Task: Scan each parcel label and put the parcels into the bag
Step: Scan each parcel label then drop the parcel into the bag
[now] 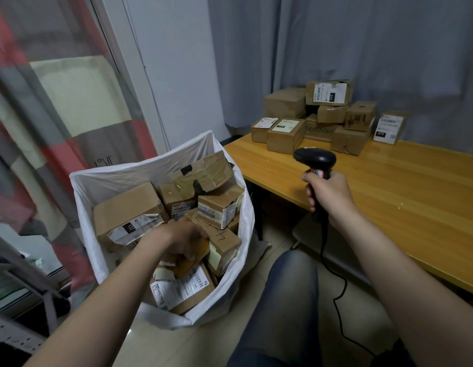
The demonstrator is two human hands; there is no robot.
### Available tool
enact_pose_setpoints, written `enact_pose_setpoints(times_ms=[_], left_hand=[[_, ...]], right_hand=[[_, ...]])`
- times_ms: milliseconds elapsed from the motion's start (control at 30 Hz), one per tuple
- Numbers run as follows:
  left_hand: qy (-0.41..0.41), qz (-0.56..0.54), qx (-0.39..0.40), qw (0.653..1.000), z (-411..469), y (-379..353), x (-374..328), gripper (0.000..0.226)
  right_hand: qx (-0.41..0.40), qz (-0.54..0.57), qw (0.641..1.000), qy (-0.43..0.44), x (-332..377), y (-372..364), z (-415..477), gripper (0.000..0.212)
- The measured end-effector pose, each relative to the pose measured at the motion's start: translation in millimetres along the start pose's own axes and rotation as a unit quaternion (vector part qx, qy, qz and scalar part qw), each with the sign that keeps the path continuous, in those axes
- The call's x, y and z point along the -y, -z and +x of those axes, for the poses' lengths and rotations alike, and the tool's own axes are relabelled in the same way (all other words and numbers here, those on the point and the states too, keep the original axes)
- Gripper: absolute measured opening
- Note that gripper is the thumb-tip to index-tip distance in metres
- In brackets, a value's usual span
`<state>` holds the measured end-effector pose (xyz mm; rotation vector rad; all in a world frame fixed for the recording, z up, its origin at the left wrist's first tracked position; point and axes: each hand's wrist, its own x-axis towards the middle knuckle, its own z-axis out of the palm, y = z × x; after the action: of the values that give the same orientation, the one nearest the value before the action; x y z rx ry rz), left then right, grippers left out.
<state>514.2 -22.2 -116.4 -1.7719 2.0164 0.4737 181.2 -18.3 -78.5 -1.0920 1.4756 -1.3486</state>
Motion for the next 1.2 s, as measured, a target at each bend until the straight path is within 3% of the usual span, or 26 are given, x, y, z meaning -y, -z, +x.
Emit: enact_pose_setpoints(times_ms=[300, 433, 633, 733, 833, 900, 1033, 1133, 1200], left_hand=[[0.027, -0.035, -0.012, 0.999, -3, -6, 6, 0.090], [0.087, -0.044, 0.007, 0.995, 1, -14, 10, 0.107], [0.157, -0.162, -0.005, 0.974, -1, -23, 16, 0.111], [0.159, -0.210, -0.100, 0.960, -6, -19, 20, 0.106], [0.115, -0.355, -0.236, 0.897, -5, -11, 24, 0.098], [0.115, -0.402, -0.253, 0.872, 1, -15, 23, 0.098], [0.164, -0.410, -0.230, 0.867, 13, -43, 16, 0.100], [0.138, -0.351, -0.345, 0.860, 14, -42, 12, 0.109], [0.097, -0.249, -0.396, 0.878, 13, -36, 13, 0.099]], right_hand=[[0.013, 0.000, 1.000, 0.004, 1, -4, -5, 0.004], [0.013, -0.001, 1.000, 0.006, 0, -5, -7, 0.003], [0.012, -0.003, 1.000, 0.006, -2, -3, -6, 0.004], [0.014, 0.002, 1.000, 0.004, -2, -4, -5, 0.003], [0.018, 0.004, 1.000, 0.005, -2, -8, -4, 0.003], [0.021, 0.006, 1.000, 0.008, -2, -11, -3, 0.003], [0.027, 0.001, 1.000, 0.010, -3, -13, -2, 0.006], [0.024, -0.004, 1.000, 0.008, -5, -10, 0, 0.007], [0.019, -0.005, 1.000, 0.006, -6, -8, 1, 0.007]])
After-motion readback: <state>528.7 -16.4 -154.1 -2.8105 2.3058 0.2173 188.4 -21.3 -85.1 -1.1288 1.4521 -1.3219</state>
